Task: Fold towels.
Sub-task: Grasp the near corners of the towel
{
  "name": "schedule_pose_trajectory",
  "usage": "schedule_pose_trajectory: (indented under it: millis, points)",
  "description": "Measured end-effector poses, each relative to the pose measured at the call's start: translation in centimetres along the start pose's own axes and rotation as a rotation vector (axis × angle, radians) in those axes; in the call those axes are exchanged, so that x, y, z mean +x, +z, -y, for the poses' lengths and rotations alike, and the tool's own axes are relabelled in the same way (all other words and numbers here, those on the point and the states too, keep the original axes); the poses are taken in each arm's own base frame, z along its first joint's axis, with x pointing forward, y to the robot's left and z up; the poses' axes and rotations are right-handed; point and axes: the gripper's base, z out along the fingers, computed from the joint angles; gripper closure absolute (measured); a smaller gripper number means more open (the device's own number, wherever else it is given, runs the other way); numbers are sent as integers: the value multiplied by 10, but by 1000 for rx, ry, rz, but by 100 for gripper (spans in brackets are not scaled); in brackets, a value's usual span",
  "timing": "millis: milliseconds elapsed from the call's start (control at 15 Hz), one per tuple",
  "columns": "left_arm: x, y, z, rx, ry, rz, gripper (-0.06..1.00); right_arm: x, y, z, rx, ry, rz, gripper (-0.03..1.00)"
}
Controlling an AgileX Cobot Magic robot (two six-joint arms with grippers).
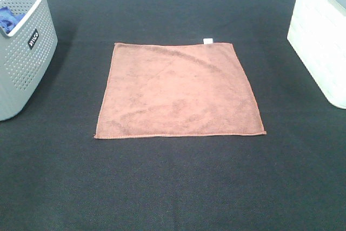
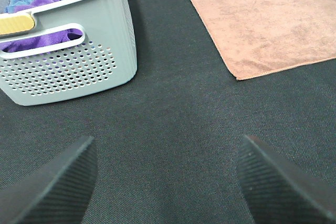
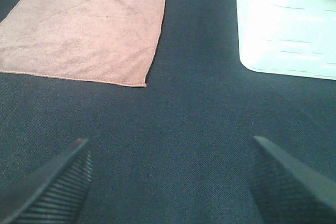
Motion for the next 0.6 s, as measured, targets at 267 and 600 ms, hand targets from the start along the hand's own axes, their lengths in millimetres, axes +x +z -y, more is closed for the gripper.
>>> schedule_pose_trajectory:
  millis: [267, 600]
  points:
    - [0, 0, 0, 0, 0, 0, 23, 0, 0, 0, 0, 0, 0, 21]
    - [0, 0, 0, 0, 0, 0, 23, 0, 0, 0, 0, 0, 0, 21]
